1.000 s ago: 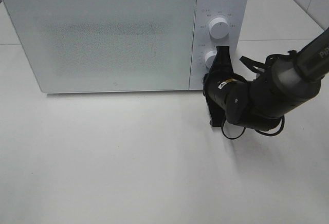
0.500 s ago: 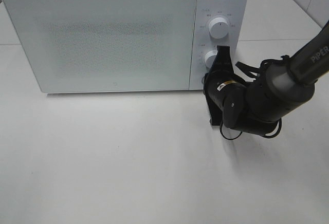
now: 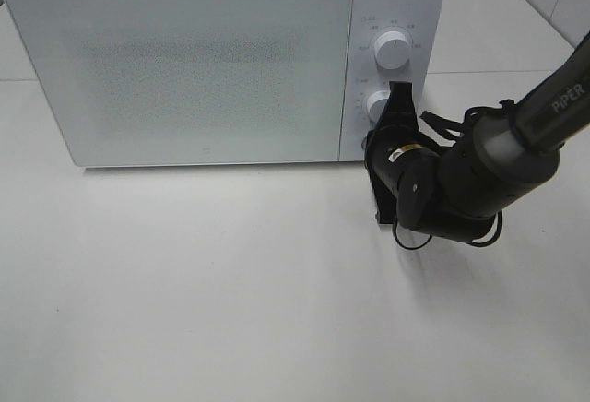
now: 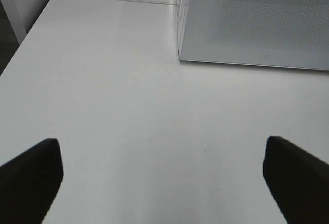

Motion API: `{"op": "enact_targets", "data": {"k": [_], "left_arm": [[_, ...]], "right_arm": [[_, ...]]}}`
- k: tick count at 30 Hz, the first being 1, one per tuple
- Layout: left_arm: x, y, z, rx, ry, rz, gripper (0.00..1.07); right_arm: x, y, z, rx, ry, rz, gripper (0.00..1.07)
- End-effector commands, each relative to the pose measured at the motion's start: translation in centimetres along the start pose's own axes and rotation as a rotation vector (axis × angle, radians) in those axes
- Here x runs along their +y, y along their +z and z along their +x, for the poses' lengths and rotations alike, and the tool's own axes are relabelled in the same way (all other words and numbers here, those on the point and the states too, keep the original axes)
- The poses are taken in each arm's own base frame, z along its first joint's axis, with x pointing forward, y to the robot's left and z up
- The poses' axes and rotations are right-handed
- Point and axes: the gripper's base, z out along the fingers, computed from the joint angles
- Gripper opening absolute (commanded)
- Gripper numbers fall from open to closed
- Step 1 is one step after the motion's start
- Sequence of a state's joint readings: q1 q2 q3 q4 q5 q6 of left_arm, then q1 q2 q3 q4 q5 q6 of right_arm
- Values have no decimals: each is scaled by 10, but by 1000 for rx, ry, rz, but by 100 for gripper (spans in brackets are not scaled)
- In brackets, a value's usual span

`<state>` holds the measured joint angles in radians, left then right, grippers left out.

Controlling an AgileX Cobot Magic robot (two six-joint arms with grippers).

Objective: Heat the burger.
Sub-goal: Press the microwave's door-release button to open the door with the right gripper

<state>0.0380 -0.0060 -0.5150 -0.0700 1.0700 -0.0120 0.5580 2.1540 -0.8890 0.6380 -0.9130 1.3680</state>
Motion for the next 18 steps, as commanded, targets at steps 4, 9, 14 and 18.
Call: {"op": "enact_targets", "data": {"k": [4, 9, 14, 18], "left_arm": [[-1, -2, 1, -17, -2, 5, 98], [-1, -2, 1, -17, -2, 5, 98], [-1, -2, 1, -17, -2, 5, 98], [-1, -2, 1, -17, -2, 5, 98]], "right_arm": [[57, 10, -6, -59, 19, -424, 0], [63, 7, -8, -84, 14, -501, 0], [69, 12, -10, -105, 6, -519, 0], [80, 20, -10, -111, -11, -574, 0]]}}
